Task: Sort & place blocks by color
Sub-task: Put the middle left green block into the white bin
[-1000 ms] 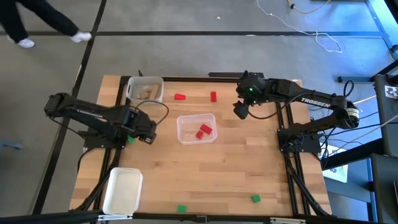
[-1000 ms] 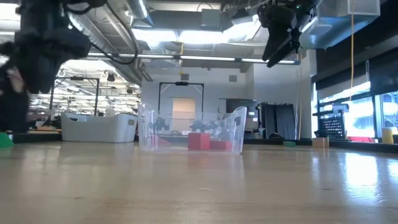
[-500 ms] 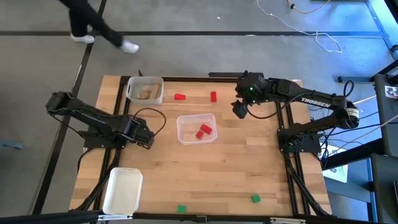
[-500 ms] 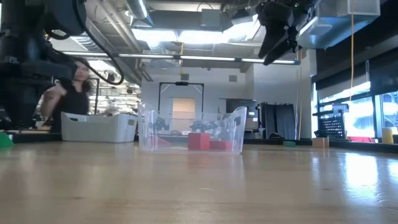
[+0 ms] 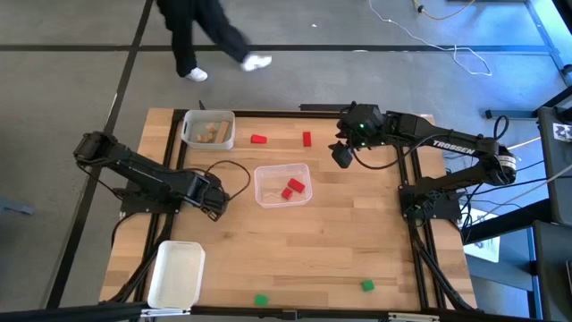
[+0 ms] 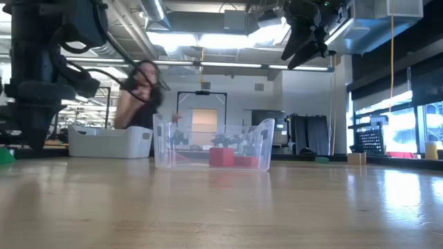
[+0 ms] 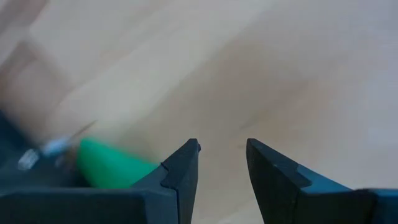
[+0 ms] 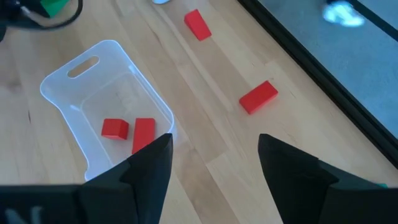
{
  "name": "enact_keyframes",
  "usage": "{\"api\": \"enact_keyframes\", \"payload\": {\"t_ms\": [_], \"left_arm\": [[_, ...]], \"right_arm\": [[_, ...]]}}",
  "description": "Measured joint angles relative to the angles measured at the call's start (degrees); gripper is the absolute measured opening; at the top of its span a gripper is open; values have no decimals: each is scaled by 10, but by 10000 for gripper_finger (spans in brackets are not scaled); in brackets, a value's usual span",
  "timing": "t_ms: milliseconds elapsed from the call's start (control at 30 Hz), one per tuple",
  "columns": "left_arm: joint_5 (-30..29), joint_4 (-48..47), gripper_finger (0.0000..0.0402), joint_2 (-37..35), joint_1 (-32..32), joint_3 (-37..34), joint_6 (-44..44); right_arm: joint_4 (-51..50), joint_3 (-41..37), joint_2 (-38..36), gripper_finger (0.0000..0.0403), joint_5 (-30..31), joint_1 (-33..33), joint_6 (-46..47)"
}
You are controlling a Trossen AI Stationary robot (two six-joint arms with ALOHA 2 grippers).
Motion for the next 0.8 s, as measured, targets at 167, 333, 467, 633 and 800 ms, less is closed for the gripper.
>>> {"api": "enact_keyframes", "payload": {"t_ms": [167, 333, 467, 633, 800], "left_arm": [[-8, -10, 128, 30, 0, 20, 93], [-17, -101, 128, 63, 0, 62, 148], [-24, -118, 128, 92, 0, 73, 160], [-10, -137, 128, 145, 0, 73, 161], [2, -182, 128, 202, 0, 73, 161]], "right_arm": [[0, 0, 0, 237, 0, 0, 0], [0, 0, 0, 237, 0, 0, 0], [0, 0, 0, 237, 0, 0, -1], [0, 0, 0, 237, 0, 0, -1], [0, 0, 0, 237, 0, 0, -1]]}}
